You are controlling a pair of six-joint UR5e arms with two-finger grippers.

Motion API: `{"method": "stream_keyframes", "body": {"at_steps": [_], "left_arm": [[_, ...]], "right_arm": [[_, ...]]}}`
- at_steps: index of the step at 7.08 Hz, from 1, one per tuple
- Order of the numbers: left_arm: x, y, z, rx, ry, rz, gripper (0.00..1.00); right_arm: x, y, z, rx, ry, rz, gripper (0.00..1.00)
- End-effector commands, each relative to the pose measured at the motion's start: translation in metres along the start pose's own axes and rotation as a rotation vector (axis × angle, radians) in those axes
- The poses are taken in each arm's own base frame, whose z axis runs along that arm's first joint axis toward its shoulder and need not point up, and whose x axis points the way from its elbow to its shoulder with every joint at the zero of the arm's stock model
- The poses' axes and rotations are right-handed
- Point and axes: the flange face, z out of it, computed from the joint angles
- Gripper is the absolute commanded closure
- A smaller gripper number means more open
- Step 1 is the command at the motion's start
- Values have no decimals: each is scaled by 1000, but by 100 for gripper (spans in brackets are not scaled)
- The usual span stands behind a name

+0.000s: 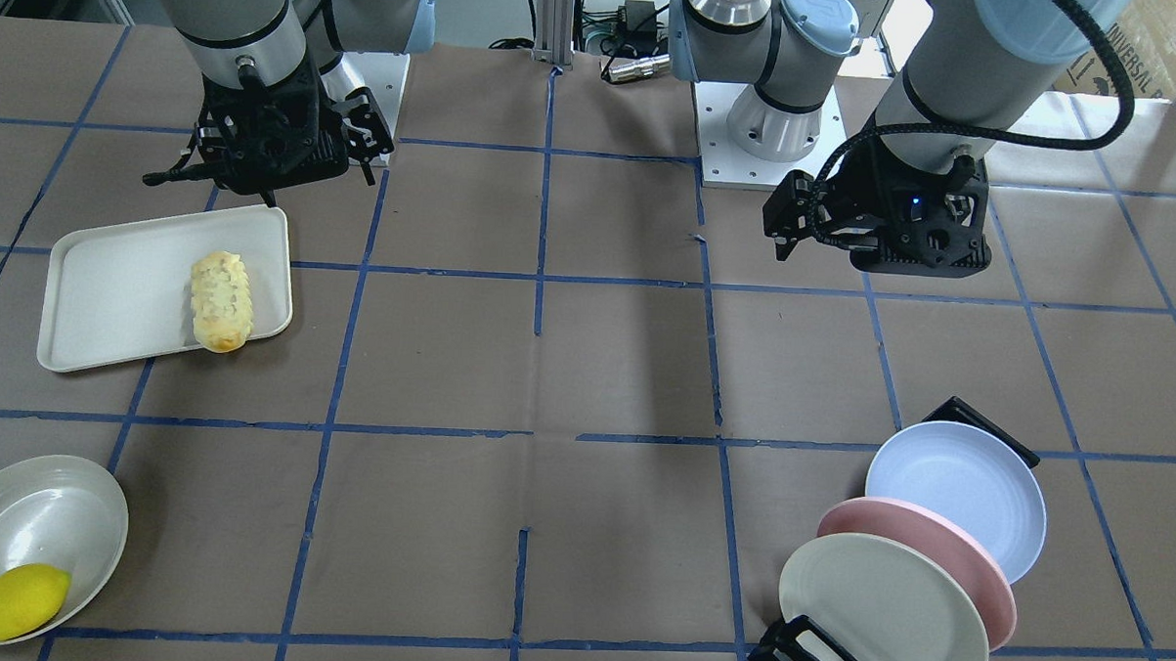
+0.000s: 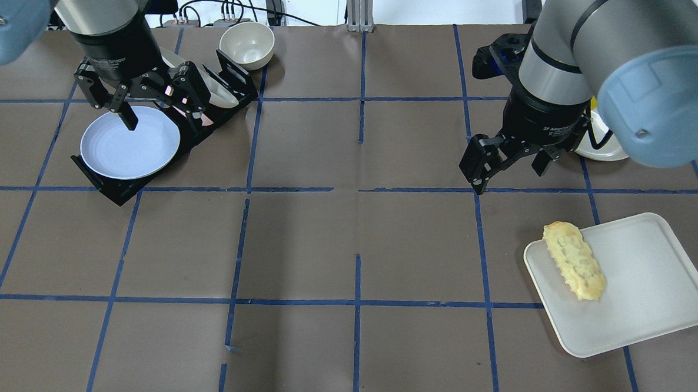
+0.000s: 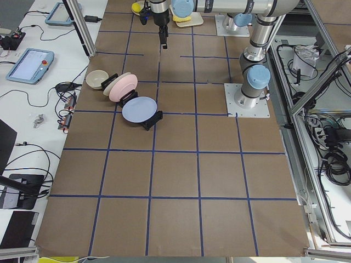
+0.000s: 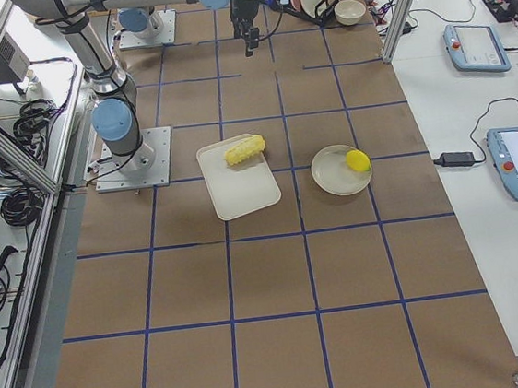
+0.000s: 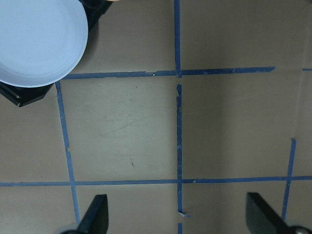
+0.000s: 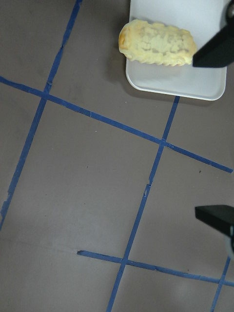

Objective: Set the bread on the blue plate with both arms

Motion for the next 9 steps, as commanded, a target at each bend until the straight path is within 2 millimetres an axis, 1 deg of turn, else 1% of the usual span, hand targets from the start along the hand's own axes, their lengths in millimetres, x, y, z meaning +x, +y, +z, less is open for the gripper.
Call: {"method": "stream_keyframes", "body": {"at_steps": [1, 2, 3, 4, 5, 6, 7, 9], "left_arm": [[-3, -3, 2, 1, 0, 15, 0], [-22, -13, -5, 17, 4, 57, 0], [-71, -24, -11, 29, 17, 59, 0], [-112, -28, -17, 38, 27, 57, 0], [-135, -42, -7, 52, 106, 79, 0], [-180, -76, 33, 35, 149, 61, 0], [-222, -99, 63, 19, 167, 37, 0], [-275, -153, 104, 4, 186, 98, 0]], "right_arm": [[0, -1, 0, 3, 2, -1, 0], [1, 0, 0, 0, 1, 1, 0], [0, 0, 1, -1, 0, -1, 0], [1, 1, 2, -7, -3, -1, 0], [-1, 4, 6, -17, -7, 0, 0], [2, 9, 26, -50, -22, 10, 0], [0, 11, 36, -63, -30, 11, 0], [3, 11, 34, -59, -21, -12, 0]]}}
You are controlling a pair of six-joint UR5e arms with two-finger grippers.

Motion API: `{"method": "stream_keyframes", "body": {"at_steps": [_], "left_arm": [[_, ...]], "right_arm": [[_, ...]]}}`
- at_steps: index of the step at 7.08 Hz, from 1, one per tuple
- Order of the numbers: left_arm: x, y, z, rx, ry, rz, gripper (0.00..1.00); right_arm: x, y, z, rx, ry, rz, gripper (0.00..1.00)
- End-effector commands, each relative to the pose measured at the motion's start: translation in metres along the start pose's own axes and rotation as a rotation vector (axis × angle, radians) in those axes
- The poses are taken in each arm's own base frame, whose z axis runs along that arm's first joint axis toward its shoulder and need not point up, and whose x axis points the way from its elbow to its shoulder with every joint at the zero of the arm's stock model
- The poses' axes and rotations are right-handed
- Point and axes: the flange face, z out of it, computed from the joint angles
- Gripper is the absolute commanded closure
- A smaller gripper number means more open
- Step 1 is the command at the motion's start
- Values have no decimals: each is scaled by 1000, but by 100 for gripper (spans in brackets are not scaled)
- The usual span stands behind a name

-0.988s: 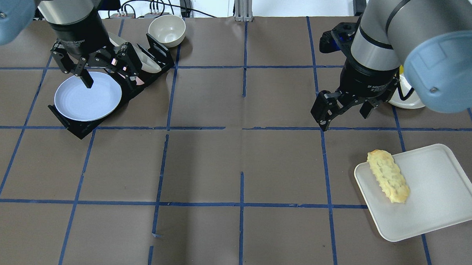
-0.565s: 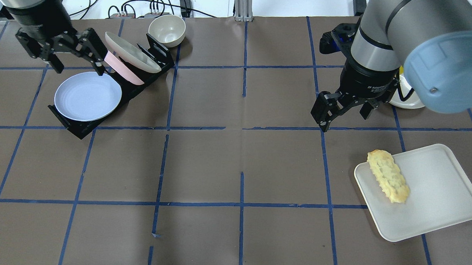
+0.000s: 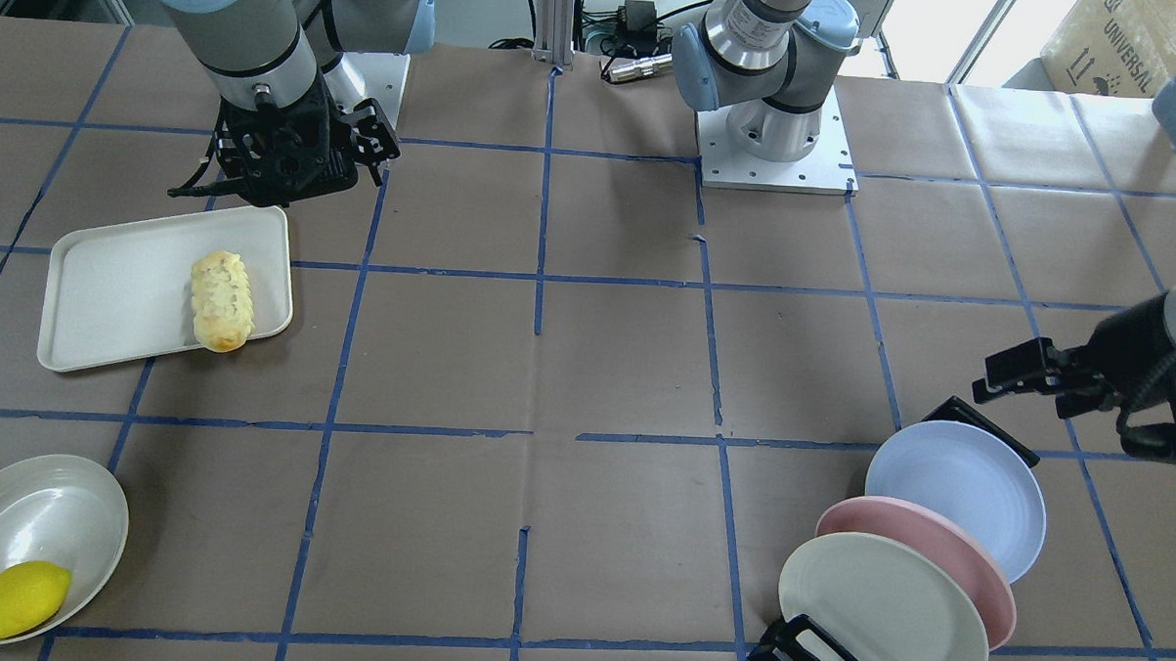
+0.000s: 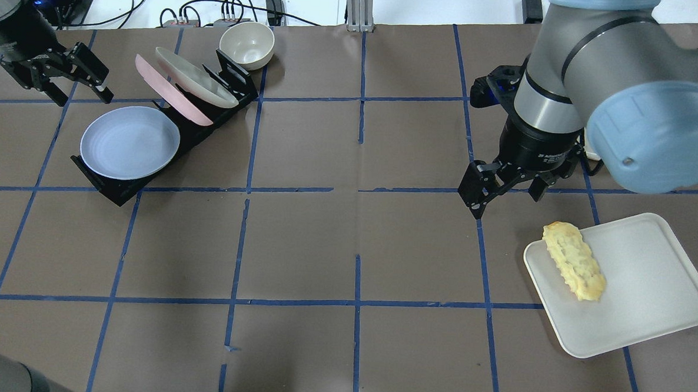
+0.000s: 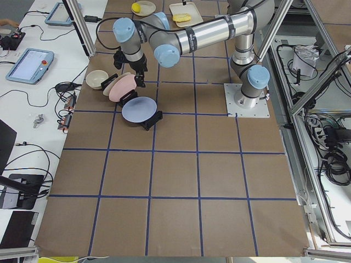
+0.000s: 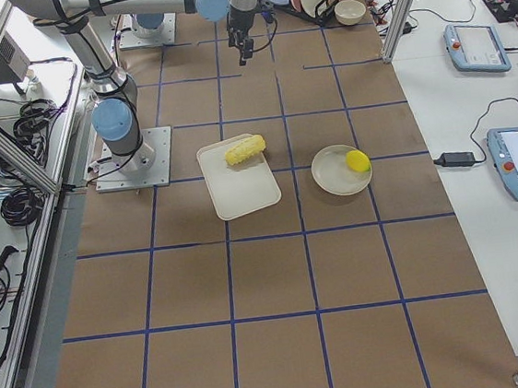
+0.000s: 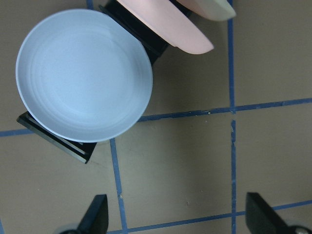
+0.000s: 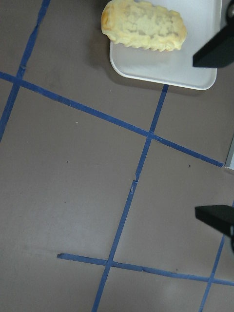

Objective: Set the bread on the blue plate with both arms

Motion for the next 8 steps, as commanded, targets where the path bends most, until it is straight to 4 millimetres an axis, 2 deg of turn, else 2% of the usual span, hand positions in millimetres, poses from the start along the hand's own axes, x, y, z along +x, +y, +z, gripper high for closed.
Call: {"method": "stream_keyframes", "body": {"at_steps": [1, 2, 3, 4, 5, 6, 7, 8], "left_arm": [[-83, -50, 35, -12, 23, 22, 0], [-126, -63, 54, -19, 40, 54, 0], [-151, -72, 77, -25, 79, 37, 0], [-150, -81, 101, -16, 154, 29, 0], [-155, -85, 128, -44, 187, 22, 1], [-156, -85, 146, -67, 214, 17, 7], [-154, -82, 161, -96, 240, 7, 17], [-154, -75, 175, -140, 276, -10, 28]], "right_arm": [[2, 3, -3, 30, 21, -99, 6], [33, 5, 6, 47, 77, -171, 7], [84, 11, 33, 49, 61, -187, 7], [156, 30, 69, 57, 11, -173, 6], [202, 50, 103, 128, -50, -165, 1], [213, 63, 135, 144, -57, -202, 0], [205, 71, 163, 129, -80, -197, 0], [201, 75, 182, 157, -46, -193, 0]]}}
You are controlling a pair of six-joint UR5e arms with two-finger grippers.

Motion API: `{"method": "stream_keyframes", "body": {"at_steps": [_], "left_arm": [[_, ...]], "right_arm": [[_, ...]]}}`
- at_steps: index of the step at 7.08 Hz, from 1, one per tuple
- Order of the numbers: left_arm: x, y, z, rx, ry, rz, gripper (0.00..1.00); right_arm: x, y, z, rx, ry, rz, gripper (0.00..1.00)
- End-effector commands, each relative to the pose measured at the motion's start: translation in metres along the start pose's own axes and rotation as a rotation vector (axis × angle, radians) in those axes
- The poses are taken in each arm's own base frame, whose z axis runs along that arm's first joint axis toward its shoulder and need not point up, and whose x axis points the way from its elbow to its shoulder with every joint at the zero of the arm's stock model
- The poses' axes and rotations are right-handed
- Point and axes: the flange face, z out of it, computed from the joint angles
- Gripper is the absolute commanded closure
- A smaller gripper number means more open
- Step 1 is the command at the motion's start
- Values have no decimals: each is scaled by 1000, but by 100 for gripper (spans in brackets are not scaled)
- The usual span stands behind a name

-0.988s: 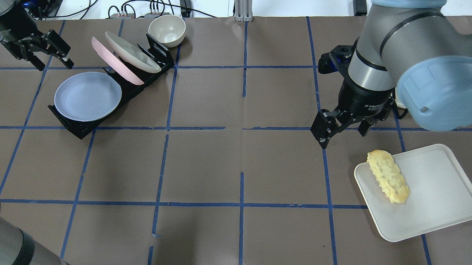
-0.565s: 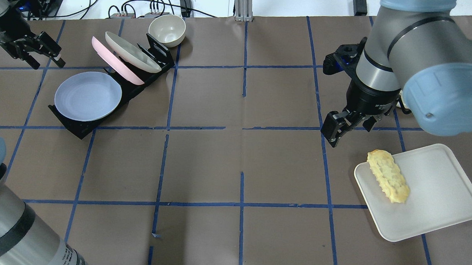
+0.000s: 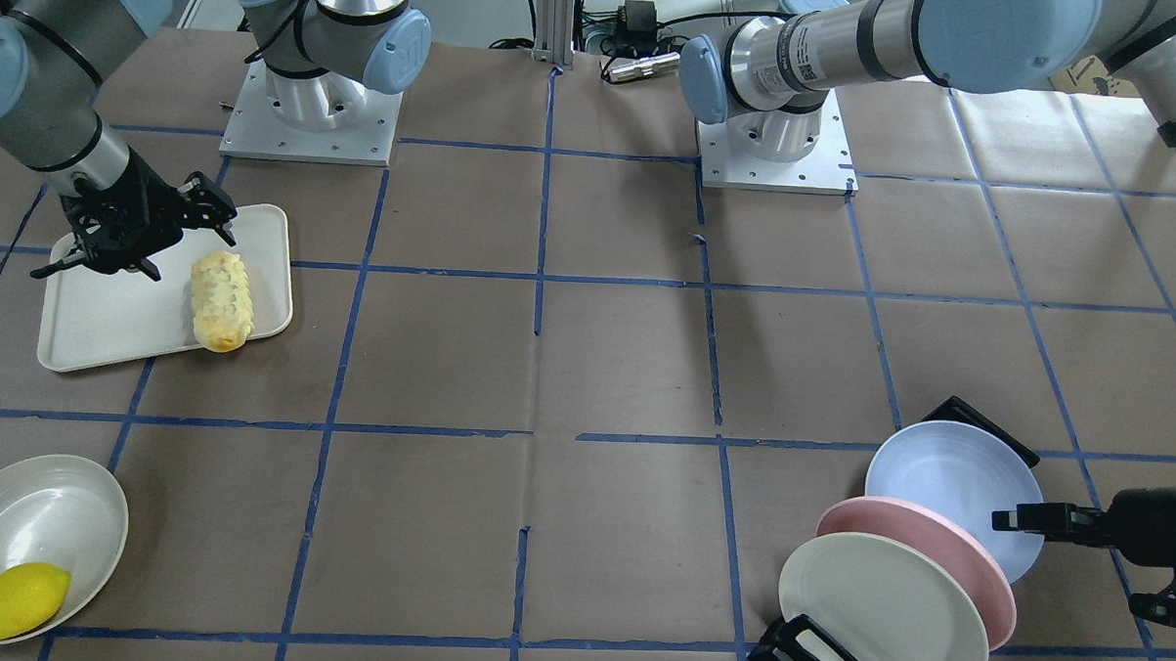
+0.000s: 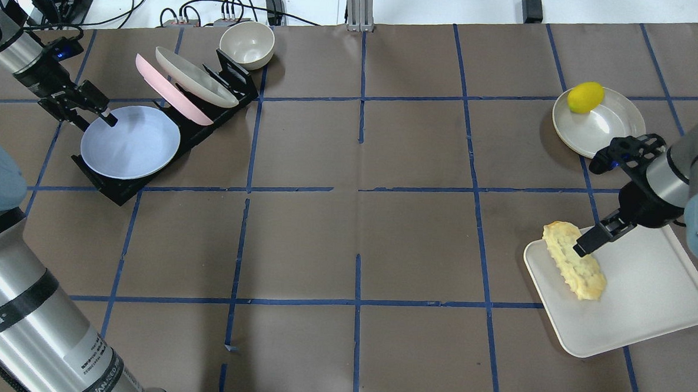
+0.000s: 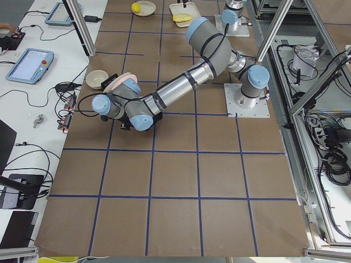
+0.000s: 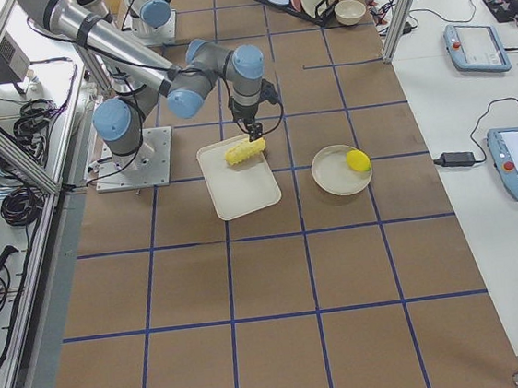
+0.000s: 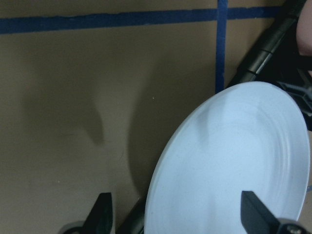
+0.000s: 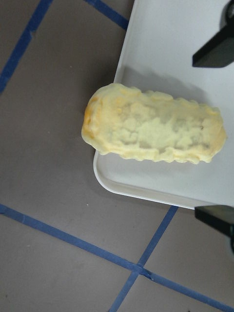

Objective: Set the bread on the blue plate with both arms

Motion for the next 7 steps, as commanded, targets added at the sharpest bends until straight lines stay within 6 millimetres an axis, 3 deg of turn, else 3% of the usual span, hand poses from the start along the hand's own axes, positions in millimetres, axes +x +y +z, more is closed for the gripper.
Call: {"method": "stream_keyframes", "body": {"at_steps": [1, 2, 4, 5, 6, 7], "left_arm": [[0, 6, 13, -46, 42, -20, 62], [5, 3, 0, -30, 24, -11, 84], [16, 0, -23, 1, 0, 3, 97], [21, 1, -29, -4, 0, 5, 97], [26, 7, -32, -17, 10, 2, 97], [44, 22, -46, -27, 14, 3, 97]], "right_arm": [[-13, 21, 50, 25, 27, 1, 0], [-19, 27, 64, 53, 67, 3, 1], [-11, 24, 87, 86, 122, -1, 5], [-3, 23, 97, 83, 122, 7, 10], [-2, 25, 96, 74, 129, 40, 48], [-2, 25, 94, 55, 113, 78, 88]]}}
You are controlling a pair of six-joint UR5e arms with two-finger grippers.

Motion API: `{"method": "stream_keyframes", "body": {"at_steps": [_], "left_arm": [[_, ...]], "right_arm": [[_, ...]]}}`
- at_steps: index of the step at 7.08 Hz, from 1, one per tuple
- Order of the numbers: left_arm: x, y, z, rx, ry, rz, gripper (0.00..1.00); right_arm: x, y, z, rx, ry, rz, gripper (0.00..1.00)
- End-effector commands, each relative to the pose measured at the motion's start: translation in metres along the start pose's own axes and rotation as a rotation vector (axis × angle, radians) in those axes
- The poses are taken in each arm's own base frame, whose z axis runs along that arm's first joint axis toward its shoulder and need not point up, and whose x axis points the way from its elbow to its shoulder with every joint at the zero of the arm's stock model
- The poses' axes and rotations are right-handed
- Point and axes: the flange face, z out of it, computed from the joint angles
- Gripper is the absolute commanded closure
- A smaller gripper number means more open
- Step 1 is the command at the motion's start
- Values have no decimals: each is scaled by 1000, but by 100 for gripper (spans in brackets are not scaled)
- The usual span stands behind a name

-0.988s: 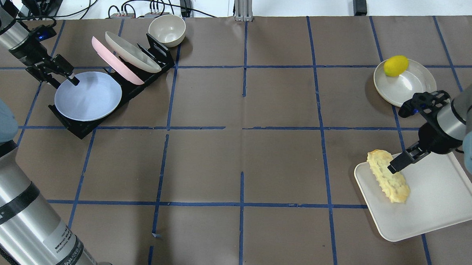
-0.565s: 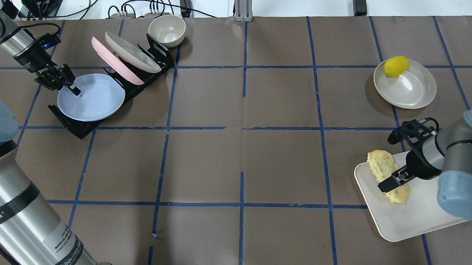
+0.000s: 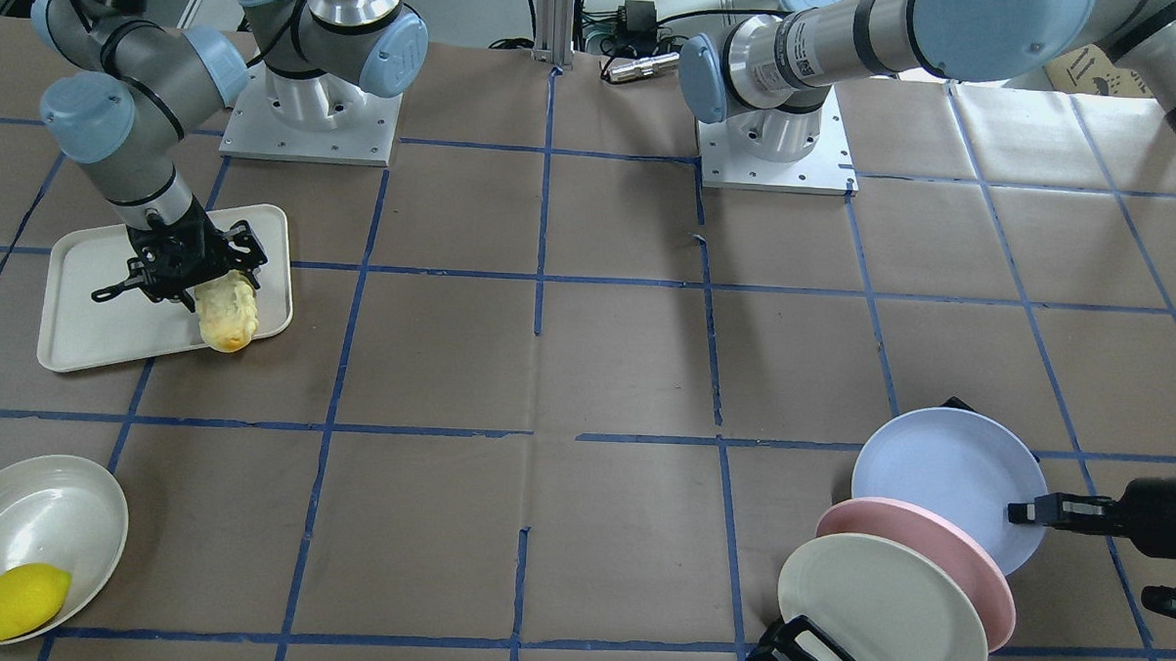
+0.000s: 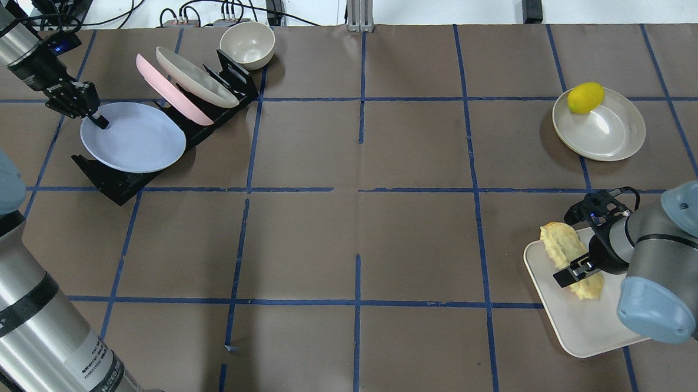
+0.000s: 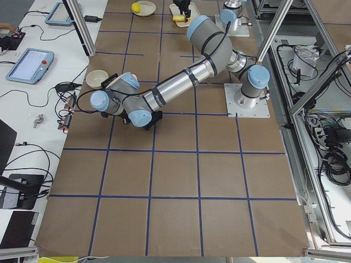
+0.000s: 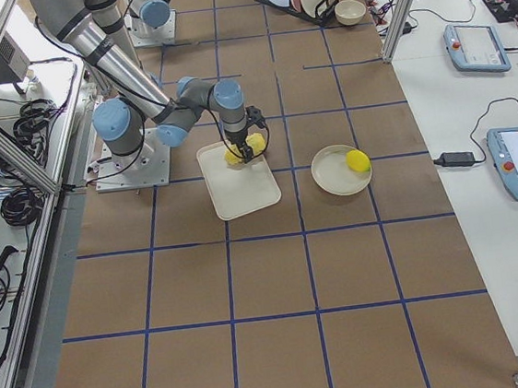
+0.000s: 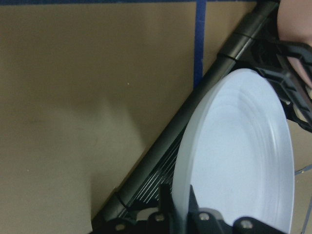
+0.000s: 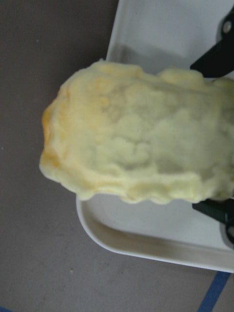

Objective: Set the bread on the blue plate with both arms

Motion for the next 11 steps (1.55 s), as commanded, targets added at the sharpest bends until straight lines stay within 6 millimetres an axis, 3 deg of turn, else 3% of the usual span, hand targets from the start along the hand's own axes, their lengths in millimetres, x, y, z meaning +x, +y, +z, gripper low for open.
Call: {"method": "stream_keyframes", "body": {"at_steps": [1, 3, 5, 6, 7, 9, 10, 11], "left_arm": [[39, 33, -25, -28, 15, -1, 97], [132, 86, -21, -64, -2, 39, 97], [232, 137, 6, -37, -66, -38, 97], [284, 147, 25, -9, -110, -44, 97], [319, 142, 47, 12, -139, -51, 97], [370, 128, 91, 58, -111, -53, 97], [382, 124, 113, 78, -83, -49, 97], [380, 120, 130, 106, -85, -34, 97]], "right_arm": [[5, -2, -16, -48, -25, 86, 90], [13, -25, -83, -110, -69, 202, 91], [9, -49, -118, -159, -90, 181, 91], [-11, -66, -133, -180, -88, 185, 91], [-27, -81, -158, -202, -62, 196, 91], [-65, -106, -192, -243, -53, 241, 90], [-85, -114, -198, -246, -41, 252, 90], [-101, -118, -199, -246, -31, 265, 89]]}}
